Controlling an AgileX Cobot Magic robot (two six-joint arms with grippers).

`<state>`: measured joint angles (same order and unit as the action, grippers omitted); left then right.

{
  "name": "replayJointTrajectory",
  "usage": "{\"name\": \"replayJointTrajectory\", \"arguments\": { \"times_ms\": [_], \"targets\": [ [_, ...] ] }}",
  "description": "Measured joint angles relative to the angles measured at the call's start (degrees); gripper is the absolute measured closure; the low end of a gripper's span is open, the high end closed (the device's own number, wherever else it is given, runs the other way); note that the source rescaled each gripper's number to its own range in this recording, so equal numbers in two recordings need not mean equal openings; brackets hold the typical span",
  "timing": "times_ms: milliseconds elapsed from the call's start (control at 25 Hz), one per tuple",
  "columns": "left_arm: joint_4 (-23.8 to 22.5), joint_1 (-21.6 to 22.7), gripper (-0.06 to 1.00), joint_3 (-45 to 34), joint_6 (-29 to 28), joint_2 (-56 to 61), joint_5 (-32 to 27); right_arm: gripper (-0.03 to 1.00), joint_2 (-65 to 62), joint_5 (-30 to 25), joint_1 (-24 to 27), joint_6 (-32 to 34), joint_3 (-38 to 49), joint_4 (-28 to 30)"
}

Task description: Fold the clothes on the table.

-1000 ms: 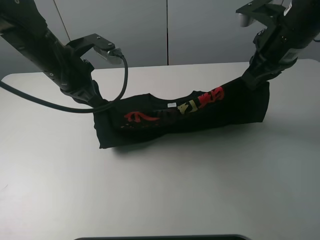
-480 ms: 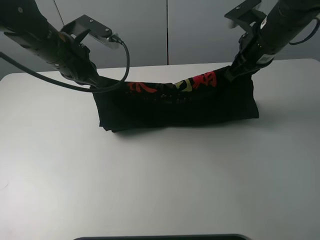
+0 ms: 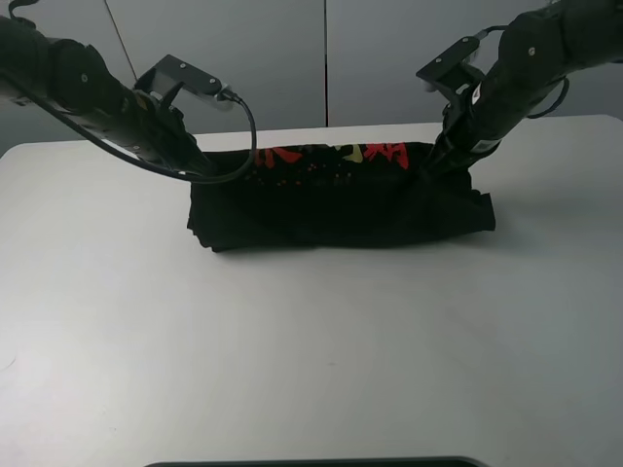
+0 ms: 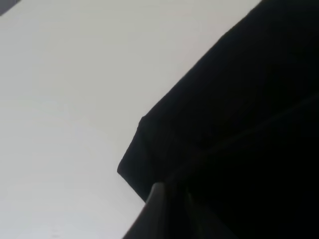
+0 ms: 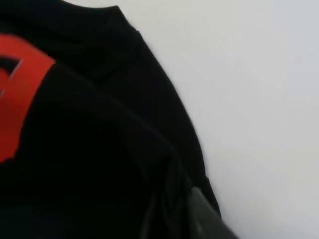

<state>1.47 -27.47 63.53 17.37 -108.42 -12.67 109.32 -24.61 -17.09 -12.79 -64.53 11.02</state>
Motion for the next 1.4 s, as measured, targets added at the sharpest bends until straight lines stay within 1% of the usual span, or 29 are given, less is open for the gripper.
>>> {"name": "replayJointTrajectory", "arguments": {
  "times_ms": [40,80,120,160,200,240,280,320,400,480,560,760,920,1080,1400],
  "targets": [
    [0.0,0.0,0.86,0.0,-0.2,-0.3,0.9,0.7,0.4,0.4,0.0,0.1,0.0,0.2],
    [0.0,0.0,0.8,0.0,-0.2,-0.6,1.7,0.57,0.5,0.8,0.0,0.6,0.0,0.2],
    [0.0,0.0,0.69,0.0,-0.4,-0.9,2.1,0.4,0.5,1.1,0.0,1.2,0.0,0.2],
    [0.1,0.0,0.54,0.0,-0.9,-0.9,2.2,0.24,0.5,1.4,0.0,2.0,0.0,0.2],
    [0.1,0.0,0.36,0.0,-2.0,-1.2,2.3,0.09,0.5,1.8,0.0,3.5,0.0,0.4],
    [0.1,0.0,0.21,0.0,-3.2,-1.3,2.6,0.03,0.5,1.8,0.0,4.6,0.0,0.4],
    [0.1,0.0,0.05,0.0,-5.0,-1.4,2.7,-0.01,0.5,1.4,0.0,5.8,0.0,0.4],
    [0.1,0.0,-0.01,0.0,-6.9,-1.5,2.7,-0.02,0.5,0.6,0.0,7.8,-0.1,0.4],
    [0.2,0.0,-0.03,0.5,-10.3,-1.5,1.1,-0.03,0.5,-2.2,0.0,11.1,-1.1,0.4],
    [0.9,0.0,-0.03,2.0,-12.7,-1.5,-3.4,-0.03,0.5,-6.4,0.0,14.0,-2.7,0.3],
    [1.4,0.0,-0.03,4.1,-13.5,-1.5,-8.1,-0.03,0.5,-10.2,0.0,15.6,-4.7,-0.4],
    [5.0,1.1,-0.03,8.0,-14.2,-1.8,-17.9,-0.03,0.5,-17.5,0.0,17.3,-10.1,-6.2],
    [8.3,4.6,-0.03,9.2,-14.3,-3.6,-23.8,-0.03,0.5,-19.5,0.0,17.6,-11.5,-8.5],
    [8.9,6.8,-0.03,9.2,-14.3,-6.0,-24.9,-0.03,0.5,-20.0,0.0,17.6,-11.6,-8.9],
    [9.2,6.8,-0.03,9.2,-14.2,-7.4,-23.7,-0.03,0.6,-20.7,0.0,18.5,-11.6,-9.0]
  ]
}}
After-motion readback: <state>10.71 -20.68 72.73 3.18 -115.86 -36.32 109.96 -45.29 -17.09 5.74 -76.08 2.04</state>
